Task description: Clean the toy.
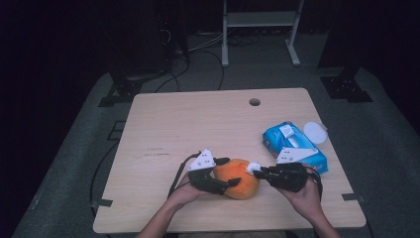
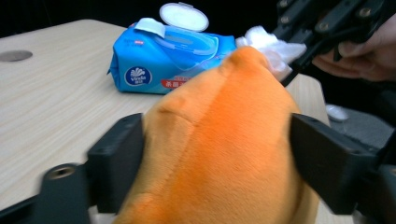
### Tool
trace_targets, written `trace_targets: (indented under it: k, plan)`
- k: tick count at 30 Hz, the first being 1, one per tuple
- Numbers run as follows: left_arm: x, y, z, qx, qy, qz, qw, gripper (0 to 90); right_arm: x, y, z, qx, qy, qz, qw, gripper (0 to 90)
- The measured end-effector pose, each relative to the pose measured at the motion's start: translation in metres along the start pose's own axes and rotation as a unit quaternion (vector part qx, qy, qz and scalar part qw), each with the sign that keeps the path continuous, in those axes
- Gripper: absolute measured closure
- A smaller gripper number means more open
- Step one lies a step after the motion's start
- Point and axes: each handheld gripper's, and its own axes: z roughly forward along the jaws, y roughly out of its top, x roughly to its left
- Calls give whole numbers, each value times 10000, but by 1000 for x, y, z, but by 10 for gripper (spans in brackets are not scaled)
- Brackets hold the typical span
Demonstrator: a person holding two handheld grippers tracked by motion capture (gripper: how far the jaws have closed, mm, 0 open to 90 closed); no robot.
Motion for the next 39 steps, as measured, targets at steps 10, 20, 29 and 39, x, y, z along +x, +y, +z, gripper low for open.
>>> trace_targets:
  k: [10,20,29,39]
  plan:
    - [-10,5,2,-12,-210,266,9994,176,6,7,-8,-135,20,-133,9998,816]
    - [-10,-9,17,135,-150,296,9994,277,-9,1,-13,-235,6,174,9996,815]
    - [-17,24,-18,-168,35,721,9972,328,-3,14,-29,-836,151,161,9963,814]
    - [-26,-1,7,343,-91,920,9951,291,15,10,3,-277,343,-99,9990,815]
